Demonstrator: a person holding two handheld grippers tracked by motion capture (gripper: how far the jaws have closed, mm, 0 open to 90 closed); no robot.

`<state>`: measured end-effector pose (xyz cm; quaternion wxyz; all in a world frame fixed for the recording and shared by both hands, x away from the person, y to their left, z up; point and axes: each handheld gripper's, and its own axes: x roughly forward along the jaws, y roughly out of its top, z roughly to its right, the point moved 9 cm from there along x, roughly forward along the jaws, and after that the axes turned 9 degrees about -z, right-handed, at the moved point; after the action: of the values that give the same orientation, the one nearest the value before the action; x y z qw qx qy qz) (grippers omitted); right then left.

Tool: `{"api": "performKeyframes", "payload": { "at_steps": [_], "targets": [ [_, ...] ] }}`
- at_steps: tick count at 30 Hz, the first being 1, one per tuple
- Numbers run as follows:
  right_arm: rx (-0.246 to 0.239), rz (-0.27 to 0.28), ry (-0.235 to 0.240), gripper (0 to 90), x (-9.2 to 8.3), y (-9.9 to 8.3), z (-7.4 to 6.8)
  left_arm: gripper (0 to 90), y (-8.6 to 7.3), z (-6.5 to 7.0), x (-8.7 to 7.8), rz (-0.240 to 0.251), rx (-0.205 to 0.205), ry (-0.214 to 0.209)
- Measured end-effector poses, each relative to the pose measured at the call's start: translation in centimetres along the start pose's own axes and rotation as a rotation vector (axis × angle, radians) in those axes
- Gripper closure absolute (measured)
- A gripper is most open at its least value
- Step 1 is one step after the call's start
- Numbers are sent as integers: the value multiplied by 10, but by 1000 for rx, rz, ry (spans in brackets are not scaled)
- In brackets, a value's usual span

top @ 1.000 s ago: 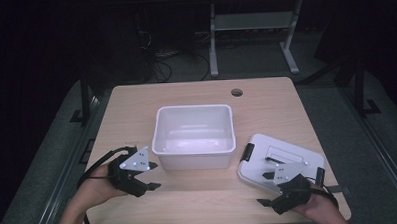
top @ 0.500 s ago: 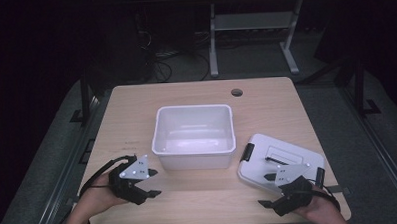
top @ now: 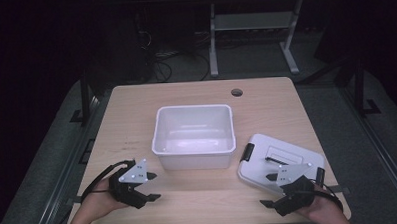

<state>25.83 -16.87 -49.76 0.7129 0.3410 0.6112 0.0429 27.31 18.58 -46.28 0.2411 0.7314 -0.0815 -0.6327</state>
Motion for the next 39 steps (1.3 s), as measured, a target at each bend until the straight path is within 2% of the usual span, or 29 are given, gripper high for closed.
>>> {"api": "performKeyframes", "payload": {
  "at_steps": [1, 11, 14, 21, 28, 37, 39],
  "targets": [
    [1, 1, -1, 203, -2, 1, 1, 369, 0, 0, 1, 6, -10, 0],
    [-8, -2, -7, 227, -9, 6, 4, 360, -3, 2, 5, 17, -18, 15],
    [-20, -8, -13, 233, -12, 8, 6, 351, -6, 3, 8, -7, -9, 15],
    [-42, -19, -25, 254, -18, 14, 11, 340, -6, 6, 12, 2, -26, 12],
    [-58, -29, -53, 270, -29, 21, 23, 339, -11, 5, 10, -1, -28, 17],
    [-28, -45, -86, 273, -35, 20, 44, 338, -11, 7, 11, 10, -40, 18],
    [-21, -50, -83, 298, -35, 18, 49, 337, -12, 7, 11, 13, -44, 20]
  ]
}}
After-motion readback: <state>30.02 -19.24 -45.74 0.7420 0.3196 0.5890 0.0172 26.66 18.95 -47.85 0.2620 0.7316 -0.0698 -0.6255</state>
